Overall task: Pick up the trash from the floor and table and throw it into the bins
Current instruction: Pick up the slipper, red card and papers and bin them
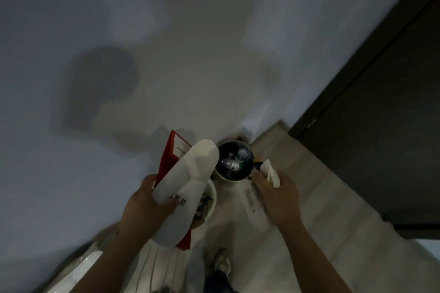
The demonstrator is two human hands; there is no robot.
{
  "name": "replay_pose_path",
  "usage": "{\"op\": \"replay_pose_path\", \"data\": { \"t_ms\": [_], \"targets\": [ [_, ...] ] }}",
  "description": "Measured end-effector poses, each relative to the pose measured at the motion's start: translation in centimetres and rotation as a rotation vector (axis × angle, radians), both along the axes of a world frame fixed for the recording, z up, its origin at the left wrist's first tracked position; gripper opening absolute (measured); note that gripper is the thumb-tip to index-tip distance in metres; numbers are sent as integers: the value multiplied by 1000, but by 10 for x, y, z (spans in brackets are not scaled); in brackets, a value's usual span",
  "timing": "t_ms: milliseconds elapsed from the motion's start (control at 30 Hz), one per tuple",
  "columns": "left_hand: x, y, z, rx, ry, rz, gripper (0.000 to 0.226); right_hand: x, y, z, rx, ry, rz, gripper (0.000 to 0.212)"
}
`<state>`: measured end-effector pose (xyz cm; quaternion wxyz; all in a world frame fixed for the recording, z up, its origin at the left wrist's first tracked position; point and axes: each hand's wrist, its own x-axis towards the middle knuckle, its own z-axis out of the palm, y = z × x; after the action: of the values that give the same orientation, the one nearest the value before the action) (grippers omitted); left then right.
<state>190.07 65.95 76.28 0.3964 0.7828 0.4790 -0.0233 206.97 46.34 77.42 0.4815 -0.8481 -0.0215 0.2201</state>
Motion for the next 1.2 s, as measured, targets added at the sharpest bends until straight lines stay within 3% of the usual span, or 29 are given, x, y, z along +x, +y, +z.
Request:
{"op": "replay_pose_path", "data": {
  "t_ms": [300,800,1200],
  "targets": [
    [37,39,-155,-255,224,16,59,30,45,-126,-193,188,38,26],
    [58,65,-372,-283,358,11,55,12,59,-316,-406,336,125,36],
    [54,79,-476,-304,423,14,63,-1,82,-414,-452,365,154,36]
  ]
}}
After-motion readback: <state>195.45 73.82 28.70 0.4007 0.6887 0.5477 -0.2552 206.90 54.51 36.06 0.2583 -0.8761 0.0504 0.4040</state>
